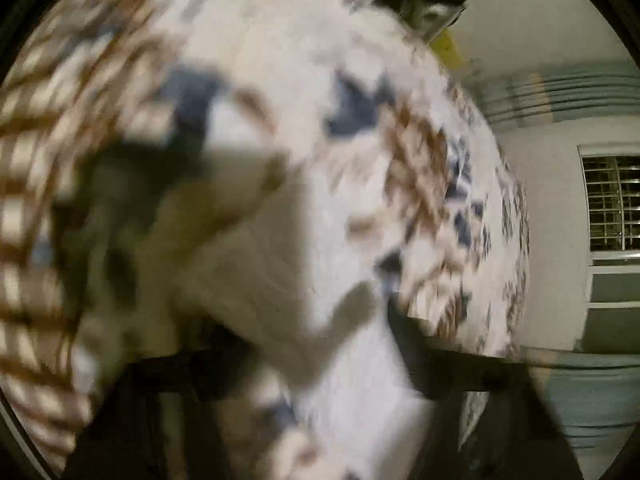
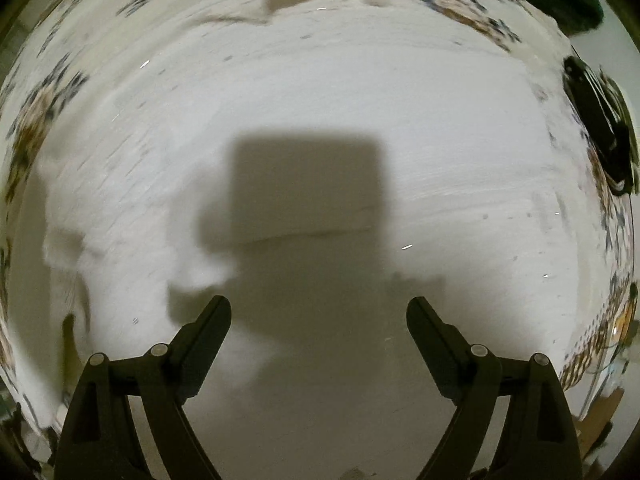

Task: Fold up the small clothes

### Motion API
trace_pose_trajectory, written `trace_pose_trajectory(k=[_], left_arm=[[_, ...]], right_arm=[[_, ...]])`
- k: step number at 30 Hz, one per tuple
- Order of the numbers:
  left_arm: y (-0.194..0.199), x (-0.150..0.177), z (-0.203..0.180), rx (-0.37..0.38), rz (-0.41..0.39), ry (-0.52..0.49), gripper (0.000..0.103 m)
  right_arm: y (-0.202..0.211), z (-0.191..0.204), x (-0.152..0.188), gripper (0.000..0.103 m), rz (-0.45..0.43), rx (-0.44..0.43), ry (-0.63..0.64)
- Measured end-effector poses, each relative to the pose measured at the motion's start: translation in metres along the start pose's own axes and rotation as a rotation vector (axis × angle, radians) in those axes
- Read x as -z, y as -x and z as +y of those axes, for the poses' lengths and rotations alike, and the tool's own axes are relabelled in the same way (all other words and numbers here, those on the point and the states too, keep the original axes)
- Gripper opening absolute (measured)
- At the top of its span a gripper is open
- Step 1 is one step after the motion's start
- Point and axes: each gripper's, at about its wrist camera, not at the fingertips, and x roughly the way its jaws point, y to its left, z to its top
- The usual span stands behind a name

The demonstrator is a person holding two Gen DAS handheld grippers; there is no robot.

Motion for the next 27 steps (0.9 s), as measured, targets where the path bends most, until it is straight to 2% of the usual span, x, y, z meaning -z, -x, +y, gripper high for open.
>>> trace_pose_trajectory(k=[1, 4, 6, 9, 12, 15, 18, 21, 24, 27], left_arm=[[-0.002, -0.006, -0.008, -0.025, -0.014, -0.037, 0.008], [0.006, -0.02, -0.035, -0.033, -0.085, -0.15, 0.008], [0.015, -0.024, -0.057, -0.031, -0.113, -0.227, 0.008], [0.037, -0.018, -0.088, -0.02, -0.151, -0.304, 0.008], [0.063, -0.001, -0.122, -0.003, -0.187, -0.379, 0.008], [0.083, 0.037, -0.169, 0.023, -0.209, -0.502, 0.008], [0.096, 0.099, -0.229, 0.069, -0.188, -0.671, 0.008], [0.089, 0.174, -0.28, 0.108, -0.11, -0.841, 0.008], [0.064, 0.273, -0.318, 0.148, 0.008, -1.001, 0.009], [0.028, 0.376, -0.334, 0.196, 0.154, -1.099, 0.009]], right_arm=[[0.002, -0.01, -0.002, 0.091, -0.008, -0.004, -0.005], [0.0, -0.027, 0.001, 0.091, -0.023, -0.006, -0.029], [0.002, -0.024, -0.013, 0.091, -0.024, 0.005, -0.047], [-0.002, -0.025, -0.035, 0.091, -0.031, 0.069, -0.046], [0.0, -0.032, -0.044, 0.098, -0.044, 0.084, -0.019], [-0.003, -0.055, -0.062, 0.098, -0.03, 0.02, -0.028], [-0.003, -0.079, -0.077, 0.098, -0.009, -0.062, -0.05], [-0.006, -0.105, -0.087, 0.098, 0.027, -0.152, -0.065], [-0.013, -0.141, -0.104, 0.098, 0.051, -0.223, -0.075], [-0.016, -0.188, -0.125, 0.098, 0.036, -0.218, -0.083]])
